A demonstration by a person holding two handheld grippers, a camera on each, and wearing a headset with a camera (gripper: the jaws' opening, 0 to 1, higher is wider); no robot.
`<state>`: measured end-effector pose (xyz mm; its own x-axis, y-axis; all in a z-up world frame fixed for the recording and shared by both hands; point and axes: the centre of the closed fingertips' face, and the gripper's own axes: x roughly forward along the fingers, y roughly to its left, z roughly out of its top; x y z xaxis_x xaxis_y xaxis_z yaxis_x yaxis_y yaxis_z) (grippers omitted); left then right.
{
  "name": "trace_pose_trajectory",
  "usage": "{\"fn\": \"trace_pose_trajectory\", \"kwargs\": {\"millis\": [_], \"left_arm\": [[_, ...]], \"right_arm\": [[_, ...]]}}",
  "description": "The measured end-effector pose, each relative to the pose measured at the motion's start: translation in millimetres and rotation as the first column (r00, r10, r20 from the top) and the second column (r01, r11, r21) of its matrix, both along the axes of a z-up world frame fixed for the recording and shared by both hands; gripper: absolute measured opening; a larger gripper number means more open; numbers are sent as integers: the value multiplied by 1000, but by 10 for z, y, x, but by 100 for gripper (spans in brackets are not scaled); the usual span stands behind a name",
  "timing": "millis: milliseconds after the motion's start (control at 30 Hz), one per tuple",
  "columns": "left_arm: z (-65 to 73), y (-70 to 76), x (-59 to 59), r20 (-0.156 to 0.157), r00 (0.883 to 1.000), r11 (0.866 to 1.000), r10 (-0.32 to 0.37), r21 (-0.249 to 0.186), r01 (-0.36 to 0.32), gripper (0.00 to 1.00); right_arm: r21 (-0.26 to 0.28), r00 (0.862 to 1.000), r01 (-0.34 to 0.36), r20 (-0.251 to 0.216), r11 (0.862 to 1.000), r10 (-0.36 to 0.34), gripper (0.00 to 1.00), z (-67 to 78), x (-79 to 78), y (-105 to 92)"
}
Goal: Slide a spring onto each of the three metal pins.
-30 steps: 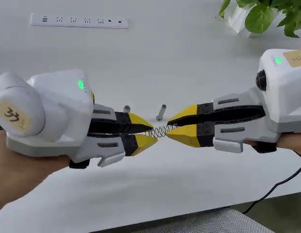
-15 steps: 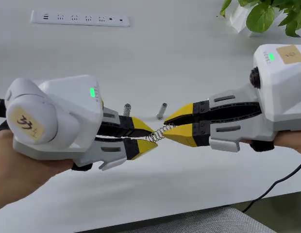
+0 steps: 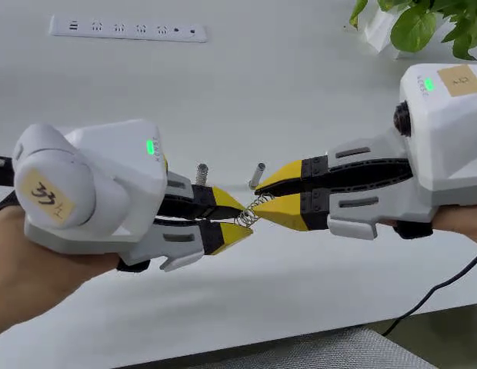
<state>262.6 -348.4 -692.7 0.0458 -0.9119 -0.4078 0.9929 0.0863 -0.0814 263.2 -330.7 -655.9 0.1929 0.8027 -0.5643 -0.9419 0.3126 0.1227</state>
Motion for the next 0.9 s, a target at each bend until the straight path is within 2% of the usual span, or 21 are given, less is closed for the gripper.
{"fn": "trace_pose_trajectory", "kwargs": {"millis": [167,200,333,700,900], "left_arm": [[35,9,2,-27,1000,999,15,-40,-16,6],[51,6,-5,-46,999,998,19,-55,-21,6],[78,4,2,-62,998,996,29,-81,-34,6],[110,-23,-3,-70,997,993,36,-106,-43,6],[115,-20,-3,-67,997,993,35,-107,-42,6]], "right_arm": [[-8,1000,-11,12,1000,11,6,33,9,-1],[-7,1000,-12,12,1000,12,6,44,11,-3],[-9,1000,-14,17,1000,14,7,63,22,-3],[-28,1000,-21,13,999,22,10,46,12,-10],[-47,1000,-25,12,999,25,16,55,25,-64]]}}
